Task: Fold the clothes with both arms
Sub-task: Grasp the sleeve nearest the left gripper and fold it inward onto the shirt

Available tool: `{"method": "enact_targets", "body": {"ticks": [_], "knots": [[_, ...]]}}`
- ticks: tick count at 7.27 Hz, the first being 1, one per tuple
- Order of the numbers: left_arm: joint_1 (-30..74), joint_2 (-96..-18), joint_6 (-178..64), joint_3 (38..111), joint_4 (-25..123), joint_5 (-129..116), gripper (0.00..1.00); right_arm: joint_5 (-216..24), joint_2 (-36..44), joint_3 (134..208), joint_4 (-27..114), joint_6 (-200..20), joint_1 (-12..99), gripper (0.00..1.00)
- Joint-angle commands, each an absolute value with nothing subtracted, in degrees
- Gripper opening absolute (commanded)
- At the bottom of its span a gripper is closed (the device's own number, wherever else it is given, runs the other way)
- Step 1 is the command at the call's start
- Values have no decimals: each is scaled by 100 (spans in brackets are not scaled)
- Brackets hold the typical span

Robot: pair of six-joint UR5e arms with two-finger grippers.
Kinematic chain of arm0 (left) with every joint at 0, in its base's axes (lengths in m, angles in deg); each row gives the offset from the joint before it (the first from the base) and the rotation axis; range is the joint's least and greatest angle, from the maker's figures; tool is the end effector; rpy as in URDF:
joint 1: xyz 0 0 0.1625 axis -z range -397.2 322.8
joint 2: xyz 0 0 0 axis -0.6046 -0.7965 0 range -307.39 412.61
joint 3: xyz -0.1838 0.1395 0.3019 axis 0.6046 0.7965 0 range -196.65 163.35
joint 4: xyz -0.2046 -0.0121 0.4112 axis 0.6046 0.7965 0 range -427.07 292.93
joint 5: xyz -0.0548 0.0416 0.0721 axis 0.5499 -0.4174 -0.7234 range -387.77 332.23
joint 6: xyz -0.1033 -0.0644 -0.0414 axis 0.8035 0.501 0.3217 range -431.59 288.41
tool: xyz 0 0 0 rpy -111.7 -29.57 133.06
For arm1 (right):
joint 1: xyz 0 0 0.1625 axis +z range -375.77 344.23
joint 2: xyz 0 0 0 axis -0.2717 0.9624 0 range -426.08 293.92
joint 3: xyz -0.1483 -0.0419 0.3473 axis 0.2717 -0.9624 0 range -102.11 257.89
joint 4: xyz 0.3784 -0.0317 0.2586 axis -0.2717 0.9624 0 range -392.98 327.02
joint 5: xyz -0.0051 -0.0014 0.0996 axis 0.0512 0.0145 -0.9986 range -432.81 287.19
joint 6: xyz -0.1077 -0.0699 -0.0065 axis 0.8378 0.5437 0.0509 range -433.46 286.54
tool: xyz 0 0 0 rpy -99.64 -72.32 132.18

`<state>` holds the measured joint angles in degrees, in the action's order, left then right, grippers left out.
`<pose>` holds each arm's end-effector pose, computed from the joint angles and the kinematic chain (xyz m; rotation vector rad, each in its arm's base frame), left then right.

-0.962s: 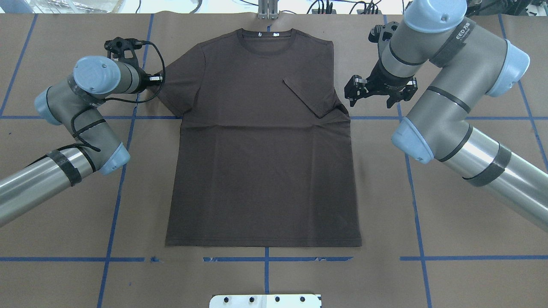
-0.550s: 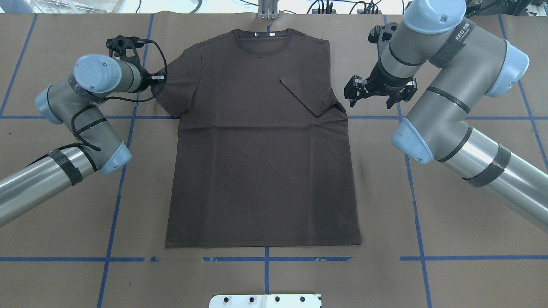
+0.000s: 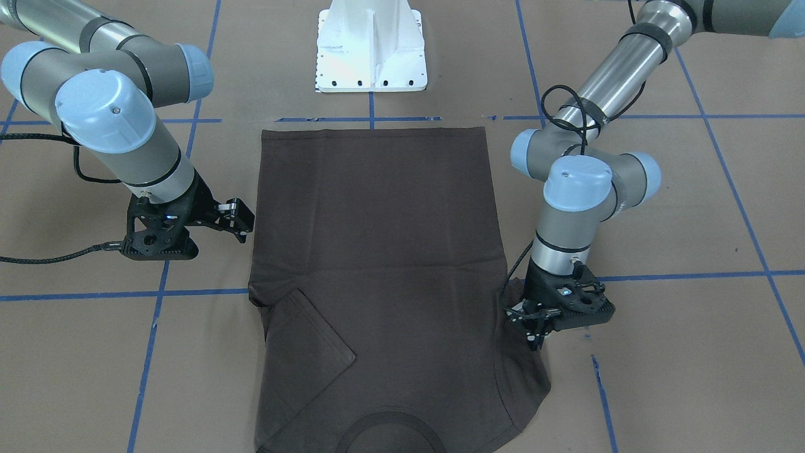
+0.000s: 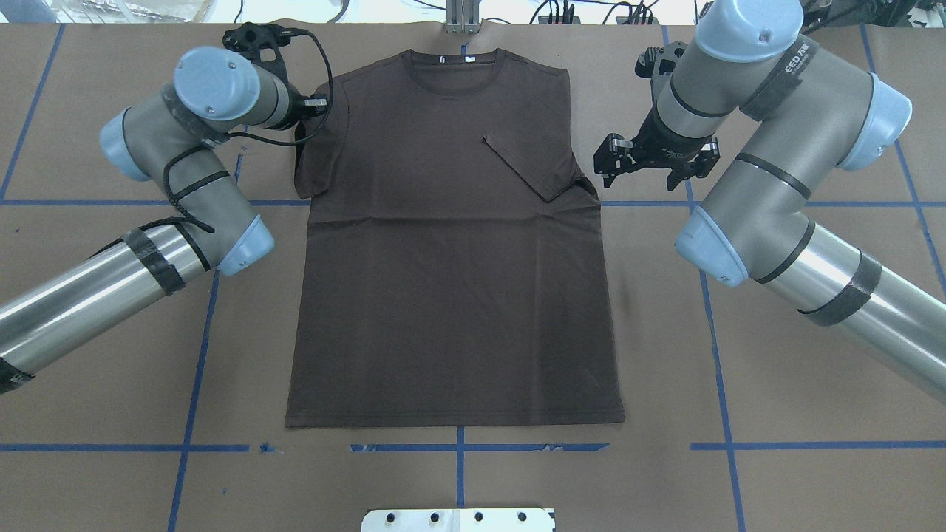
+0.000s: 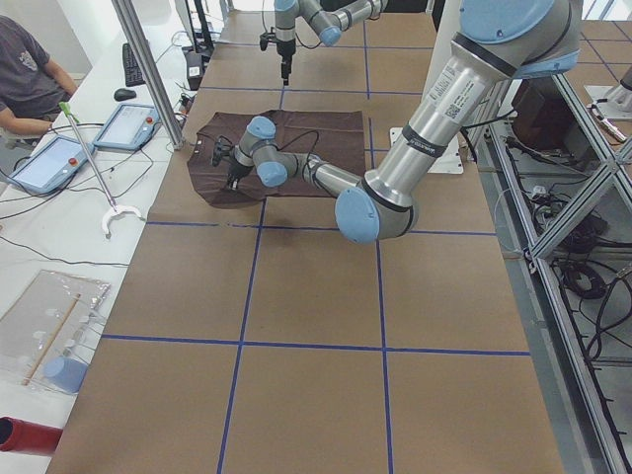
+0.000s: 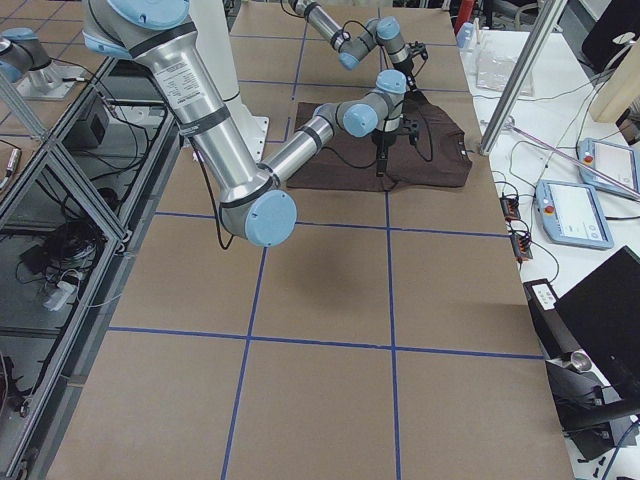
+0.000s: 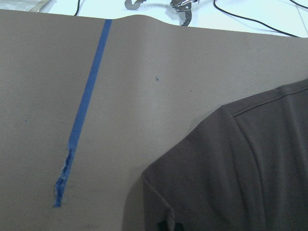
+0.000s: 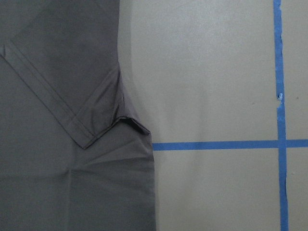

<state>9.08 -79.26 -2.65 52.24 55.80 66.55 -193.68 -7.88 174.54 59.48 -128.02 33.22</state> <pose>0.4822 -0.6832 0.2853 0.4637 0.8226 -0.3720 -0.4021 -0.5649 0.2427 0.0259 -0.8028 0.0545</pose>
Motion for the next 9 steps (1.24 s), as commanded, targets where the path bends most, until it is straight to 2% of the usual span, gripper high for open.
{"method": "enact_targets", "body": {"ticks": [1,3,5,8,9], "knots": [[632,-8666,484,5069,5141,6663,0,-19375,-798,17510,5949,-12856,3319,100],[447,-9134,741,4253,5254,6628,0,-19357,-763,17519,5949,-12883,3319,100],[446,-9161,743,4162,5342,6627,0,-19357,-781,17519,5949,-12900,3310,100],[446,-9486,935,3592,5755,6627,0,-19357,-798,17519,5949,-12909,3310,100],[446,-9478,936,3590,5756,6627,6,-19357,-798,17519,5949,-12909,3310,100]]}}
